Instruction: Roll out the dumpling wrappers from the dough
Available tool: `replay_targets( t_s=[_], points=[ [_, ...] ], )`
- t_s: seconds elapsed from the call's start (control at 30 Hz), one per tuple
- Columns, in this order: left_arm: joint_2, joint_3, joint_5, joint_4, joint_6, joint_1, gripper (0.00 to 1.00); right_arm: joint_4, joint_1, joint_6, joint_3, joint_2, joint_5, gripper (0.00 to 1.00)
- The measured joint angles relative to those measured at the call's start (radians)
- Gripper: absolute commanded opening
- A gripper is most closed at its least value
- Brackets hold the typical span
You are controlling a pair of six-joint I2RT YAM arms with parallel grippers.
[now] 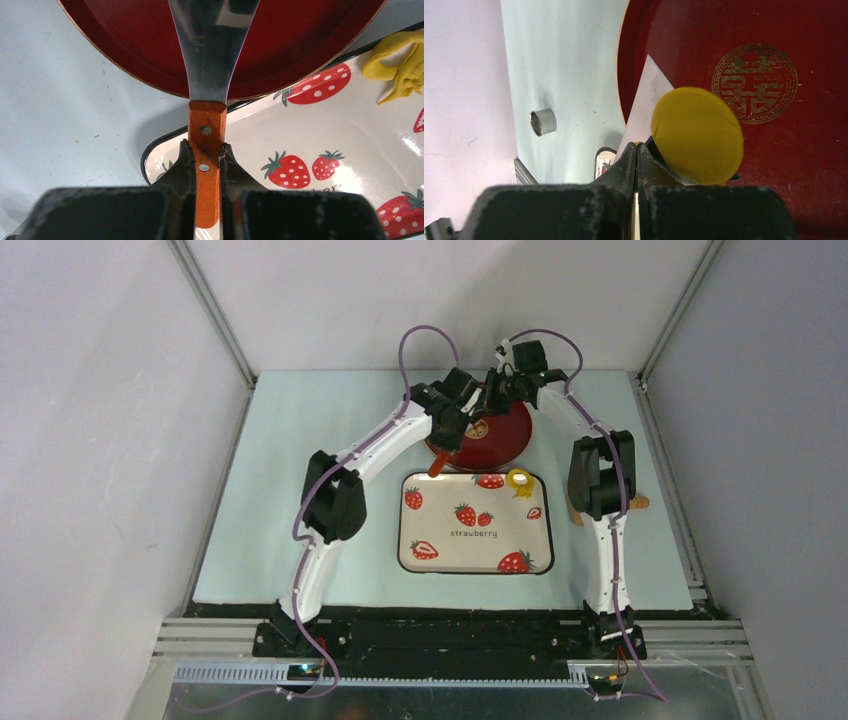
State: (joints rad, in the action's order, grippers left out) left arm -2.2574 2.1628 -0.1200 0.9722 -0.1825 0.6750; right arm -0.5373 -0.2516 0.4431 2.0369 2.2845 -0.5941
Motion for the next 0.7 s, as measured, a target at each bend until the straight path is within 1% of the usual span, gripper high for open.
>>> replay_targets(
  t_s=[0.2,0.43,0.7],
  points=[
    [-0.032,0.039,0.003,0.006,-0.002,-0.003,0.00,-0.033,-0.022,-0.032,0.029,0.042,0.077,0.00],
    [-0.075,0.039,-0.001,0.007,-0.011,-0.010,0.00,-0.070,-0.049,-0.061,0.065,0.104,0.164,0.00],
    [-0.100,0.039,-0.008,0.007,-0.020,-0.014,0.00,-0.107,-0.060,-0.064,0.084,0.148,0.224,0.00]
  ],
)
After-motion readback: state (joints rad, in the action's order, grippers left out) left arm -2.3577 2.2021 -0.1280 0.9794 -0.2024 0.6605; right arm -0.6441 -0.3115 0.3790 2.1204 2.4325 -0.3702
